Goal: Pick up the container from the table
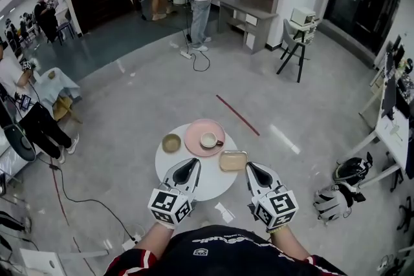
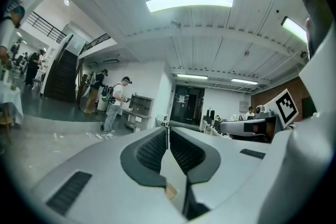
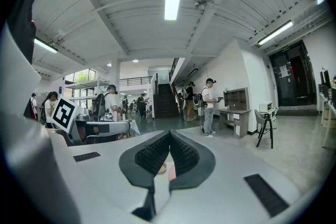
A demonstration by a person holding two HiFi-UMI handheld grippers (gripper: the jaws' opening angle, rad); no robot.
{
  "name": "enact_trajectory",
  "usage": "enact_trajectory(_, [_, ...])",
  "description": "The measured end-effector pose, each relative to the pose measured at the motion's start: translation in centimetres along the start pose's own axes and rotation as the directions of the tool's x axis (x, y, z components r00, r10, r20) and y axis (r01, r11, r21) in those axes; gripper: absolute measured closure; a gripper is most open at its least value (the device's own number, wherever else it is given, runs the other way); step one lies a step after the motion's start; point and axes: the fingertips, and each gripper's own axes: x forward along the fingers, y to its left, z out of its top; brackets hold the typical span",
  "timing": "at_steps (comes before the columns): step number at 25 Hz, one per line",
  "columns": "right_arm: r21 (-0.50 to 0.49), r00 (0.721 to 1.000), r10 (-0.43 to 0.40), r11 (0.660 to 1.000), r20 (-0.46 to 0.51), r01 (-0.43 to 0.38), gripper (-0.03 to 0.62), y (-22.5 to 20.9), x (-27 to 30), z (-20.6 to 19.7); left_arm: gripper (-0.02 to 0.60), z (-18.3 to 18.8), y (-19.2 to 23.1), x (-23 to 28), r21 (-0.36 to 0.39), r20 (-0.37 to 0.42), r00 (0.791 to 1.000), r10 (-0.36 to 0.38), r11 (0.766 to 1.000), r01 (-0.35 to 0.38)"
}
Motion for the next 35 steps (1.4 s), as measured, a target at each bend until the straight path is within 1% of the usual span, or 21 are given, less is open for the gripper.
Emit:
enact_trajectory(3, [-0.011, 1.0, -0.012, 1.0, 0.002, 0.012, 0.577, 0.4, 1.1, -0.1, 0.543, -0.4, 1.2, 0.6, -0.01, -0.005, 1.0, -0.023, 1.0, 0.023])
enact_trajectory(5, [-0.016, 1.0, -0.023, 1.0, -0.007, 0.023, 0.577, 0.5, 1.7, -0.5, 0.543, -0.8, 2.0, 1.0, -0.03, -0.006, 0.999, -0.033, 0.999, 0.032])
enact_trajectory(8, [-0.016, 0.999, -0.035, 0.999, -0.031, 0.035, 0.577, 0.3, 1.9, -1.3, 0.543, -1.3, 2.2, 1.6, -0.051, -0.006, 0.999, -0.043, 0.998, 0.043])
enact_trajectory(11, [-0.02, 0.999, -0.041, 0.999, -0.036, 0.04, 0.577, -0.1, 2.2, -1.3, 0.543, -1.4, 2.1, 2.4, -0.037, -0.011, 0.999, -0.053, 0.998, 0.052])
enact_trajectory(15, [-0.017, 0.998, -0.051, 0.999, -0.035, 0.05, 0.577, -0.9, 2.7, -1.3, 0.543, -1.8, 2.1, 3.9, -0.046, -0.021, 0.997, -0.072, 0.996, 0.071])
enact_trajectory(21, [-0.006, 0.998, -0.051, 0.999, -0.036, 0.051, 0.577, -3.9, 3.5, -1.0, 0.543, -1.1, 0.9, 6.9, -0.036, -0.026, 0.995, -0.094, 0.995, 0.094])
enact_trajectory(24, [-0.001, 0.999, -0.045, 0.999, -0.026, 0.045, 0.577, -5.3, 4.0, -0.8, 0.543, -0.5, 0.6, 8.1, -0.012, -0.021, 0.996, -0.087, 0.996, 0.087])
enact_trajectory(26, [-0.001, 0.999, -0.04, 0.999, -0.018, 0.04, 0.577, -6.0, 4.4, -0.5, 0.543, -0.3, 0.7, 8.9, -0.012, -0.02, 0.997, -0.08, 0.997, 0.079])
enact_trajectory(28, [-0.004, 0.999, -0.032, 0.999, -0.015, 0.032, 0.577, -6.4, 4.5, -0.4, 0.543, -0.4, 0.5, 9.5, -0.014, -0.022, 0.997, -0.078, 0.997, 0.078])
enact_trajectory(32, [-0.002, 1.0, -0.017, 1.0, -0.01, 0.017, 0.569, -7.0, 4.7, -0.3, 0.543, -0.6, -0.2, 10.4, 0.012, -0.029, 0.996, -0.079, 0.997, 0.079])
enact_trajectory(35, [0.002, 1.0, -0.015, 1.0, -0.005, 0.015, 0.563, -7.3, 5.0, -0.1, 0.543, -0.5, -0.2, 10.8, 0.013, -0.026, 0.996, -0.081, 0.997, 0.081])
